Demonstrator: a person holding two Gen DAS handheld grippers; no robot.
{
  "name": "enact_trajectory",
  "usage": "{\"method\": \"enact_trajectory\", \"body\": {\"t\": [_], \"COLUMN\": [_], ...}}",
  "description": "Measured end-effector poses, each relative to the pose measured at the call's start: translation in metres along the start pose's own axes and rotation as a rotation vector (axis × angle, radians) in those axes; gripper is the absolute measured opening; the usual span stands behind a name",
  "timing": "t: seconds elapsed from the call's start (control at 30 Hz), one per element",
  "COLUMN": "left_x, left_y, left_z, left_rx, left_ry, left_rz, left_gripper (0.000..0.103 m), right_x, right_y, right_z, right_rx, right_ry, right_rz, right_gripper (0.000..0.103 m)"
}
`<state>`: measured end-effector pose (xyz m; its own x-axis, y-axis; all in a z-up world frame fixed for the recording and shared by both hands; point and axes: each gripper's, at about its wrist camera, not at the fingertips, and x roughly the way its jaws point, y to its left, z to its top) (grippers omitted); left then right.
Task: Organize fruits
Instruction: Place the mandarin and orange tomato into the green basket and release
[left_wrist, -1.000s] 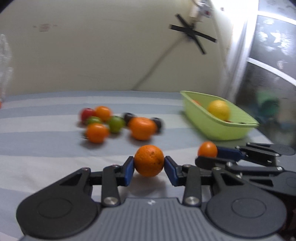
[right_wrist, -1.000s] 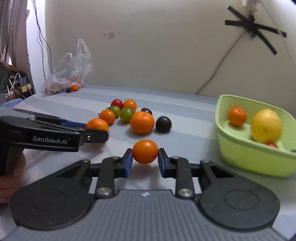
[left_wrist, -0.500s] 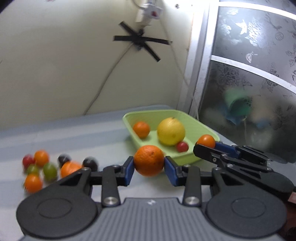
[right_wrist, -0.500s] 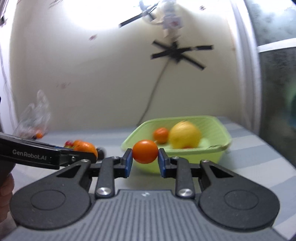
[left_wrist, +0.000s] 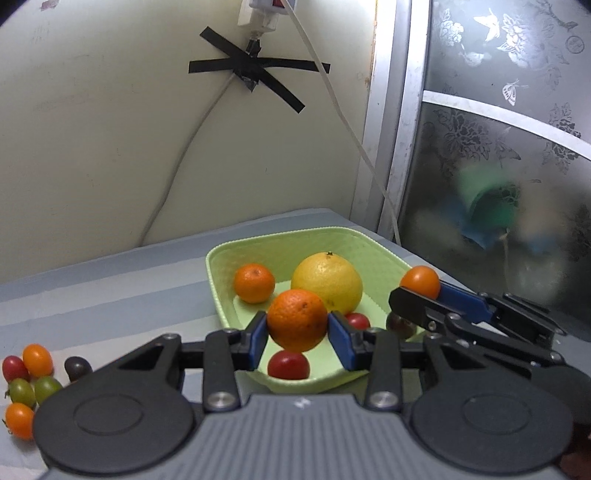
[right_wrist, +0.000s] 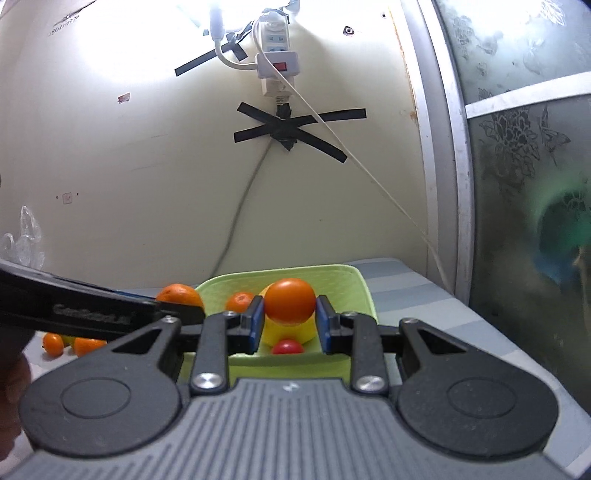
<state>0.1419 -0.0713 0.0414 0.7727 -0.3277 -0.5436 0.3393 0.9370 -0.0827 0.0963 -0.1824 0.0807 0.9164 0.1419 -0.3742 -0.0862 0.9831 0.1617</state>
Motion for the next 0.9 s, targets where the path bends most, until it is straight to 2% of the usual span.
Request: {"method": "enact_trajectory", "body": {"t": [0.2,0.63,0.83,0.9], "left_x": [0.008,0.012,0.012,0.011], "left_y": [-0.003,-0.007,-0.012,-0.012], "left_z": [-0.001,-0.001,0.0,0.0], "left_rx": [0.0,0.012,0.036,0.039], "left_ry": [0.029,0.032,0.012,0.006], "left_rz": [0.048,0.086,0.113,0.115], "left_gripper": [0.036,0.037,0.046,0.049], "right_x": [0.002,0.008,0.01,0.01], "right_y": [-0.003,-0.007,-0.008,-0.009], "right_z": [0.001,0.003,0.002,0.002], "right_rx": [0.022,0.05,0.057,0.064], "right_ry": [0.017,0.05,0.056,0.054], "right_rz": [0.003,-0.011,-0.012,-0.013], "right_gripper": [0.032,0.033,0.034,0.038]}}
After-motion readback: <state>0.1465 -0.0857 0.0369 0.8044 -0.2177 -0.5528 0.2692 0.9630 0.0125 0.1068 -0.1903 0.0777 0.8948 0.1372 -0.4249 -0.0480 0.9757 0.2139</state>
